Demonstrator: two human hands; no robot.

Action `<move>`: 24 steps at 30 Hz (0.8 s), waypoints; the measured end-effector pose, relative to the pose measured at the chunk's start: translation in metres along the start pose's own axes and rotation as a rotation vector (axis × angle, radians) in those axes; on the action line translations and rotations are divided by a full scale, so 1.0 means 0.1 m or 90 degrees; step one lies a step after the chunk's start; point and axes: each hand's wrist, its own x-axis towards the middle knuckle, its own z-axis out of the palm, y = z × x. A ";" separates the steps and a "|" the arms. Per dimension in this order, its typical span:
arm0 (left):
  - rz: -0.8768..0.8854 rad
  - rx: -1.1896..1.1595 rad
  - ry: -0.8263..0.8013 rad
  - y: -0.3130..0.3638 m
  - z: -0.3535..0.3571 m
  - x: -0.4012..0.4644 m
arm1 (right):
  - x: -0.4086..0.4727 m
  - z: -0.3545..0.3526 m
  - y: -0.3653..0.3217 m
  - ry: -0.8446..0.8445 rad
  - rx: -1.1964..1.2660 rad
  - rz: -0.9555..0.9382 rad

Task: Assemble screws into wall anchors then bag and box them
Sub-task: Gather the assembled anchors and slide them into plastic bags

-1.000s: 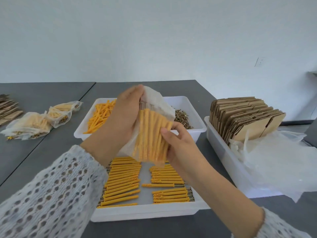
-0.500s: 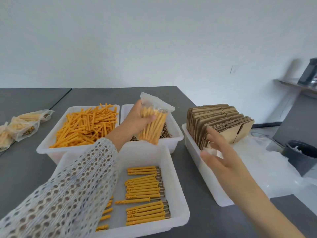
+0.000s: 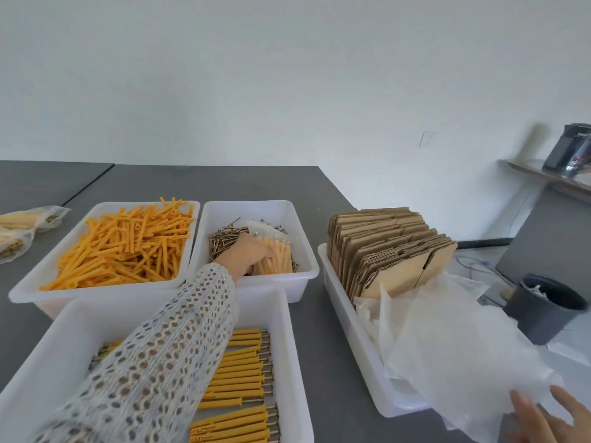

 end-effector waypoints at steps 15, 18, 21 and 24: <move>0.312 0.411 0.038 0.25 -0.23 -1.25 | -0.29 0.04 -0.28 0.161 -0.137 -0.005; 0.372 0.346 -0.002 0.36 -0.18 -1.69 | -0.27 0.03 -0.34 0.183 -0.137 0.000; 0.419 0.310 -0.026 0.43 -0.16 -2.02 | -0.20 0.03 -0.41 0.139 -0.153 -0.014; 0.461 0.266 -0.047 0.45 -0.21 -2.22 | -0.10 0.08 -0.45 0.078 -0.195 0.004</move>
